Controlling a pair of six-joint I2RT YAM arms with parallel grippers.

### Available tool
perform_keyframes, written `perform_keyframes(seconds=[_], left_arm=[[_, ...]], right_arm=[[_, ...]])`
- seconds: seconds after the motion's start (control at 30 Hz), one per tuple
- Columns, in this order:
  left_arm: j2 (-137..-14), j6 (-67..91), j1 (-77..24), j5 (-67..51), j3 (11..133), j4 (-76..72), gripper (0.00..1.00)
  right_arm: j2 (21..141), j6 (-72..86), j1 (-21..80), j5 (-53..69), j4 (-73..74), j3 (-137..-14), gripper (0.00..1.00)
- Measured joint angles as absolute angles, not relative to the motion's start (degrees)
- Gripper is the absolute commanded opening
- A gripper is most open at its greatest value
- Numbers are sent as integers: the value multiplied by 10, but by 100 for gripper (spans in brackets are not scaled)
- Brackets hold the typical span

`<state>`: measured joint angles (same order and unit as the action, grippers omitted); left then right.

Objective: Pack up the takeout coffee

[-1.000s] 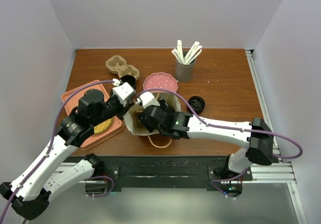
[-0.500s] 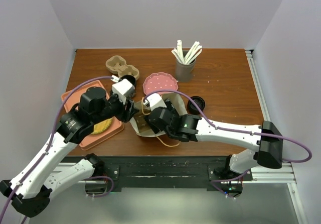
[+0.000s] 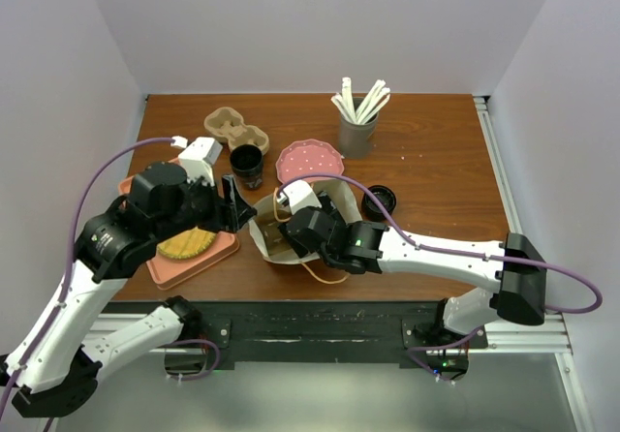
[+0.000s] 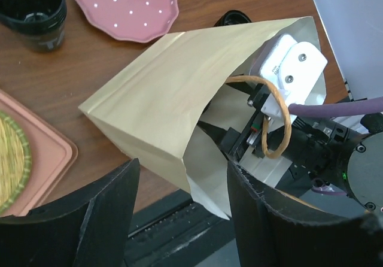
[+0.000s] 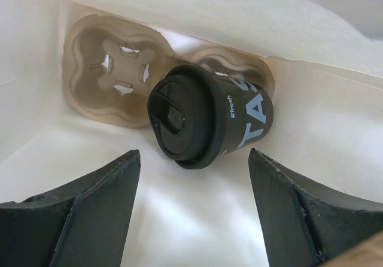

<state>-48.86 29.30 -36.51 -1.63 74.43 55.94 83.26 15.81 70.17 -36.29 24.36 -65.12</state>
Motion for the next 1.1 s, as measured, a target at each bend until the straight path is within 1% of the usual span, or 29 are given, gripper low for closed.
perform_keyframes(seconds=[0.07,0.17,0.2,0.27,0.37,0.4,0.47,0.5,0.57,0.6,0.77,0.93,1.1], left_arm=[[-496,311,-365,-12,757,585,65],[-514,335,-365,-10,764,614,60],[-519,339,-365,-12,764,619,56],[-528,343,-365,-21,757,617,53],[-534,350,-365,-45,732,609,44],[-535,350,-365,-53,724,606,35],[-536,353,-365,-67,714,602,25],[-538,354,-365,-72,713,602,17],[-544,351,-365,-81,711,591,8],[-546,351,-365,-82,709,586,0],[-543,342,-365,-70,691,548,0],[-514,333,-365,-68,645,489,0],[-497,319,-365,-69,625,464,0]], right_arm=[[833,158,702,-363,244,-651,77],[833,158,702,-363,244,-651,76],[833,158,702,-363,244,-651,76],[833,158,702,-363,244,-651,76],[833,159,702,-363,244,-651,76],[833,159,702,-363,244,-651,76],[833,159,702,-363,244,-651,76],[832,161,702,-363,243,-650,76],[829,161,702,-363,241,-644,77],[827,161,702,-363,241,-639,78],[799,155,701,-363,237,-612,80],[772,149,701,-367,238,-611,86],[785,161,701,-385,253,-611,86]])
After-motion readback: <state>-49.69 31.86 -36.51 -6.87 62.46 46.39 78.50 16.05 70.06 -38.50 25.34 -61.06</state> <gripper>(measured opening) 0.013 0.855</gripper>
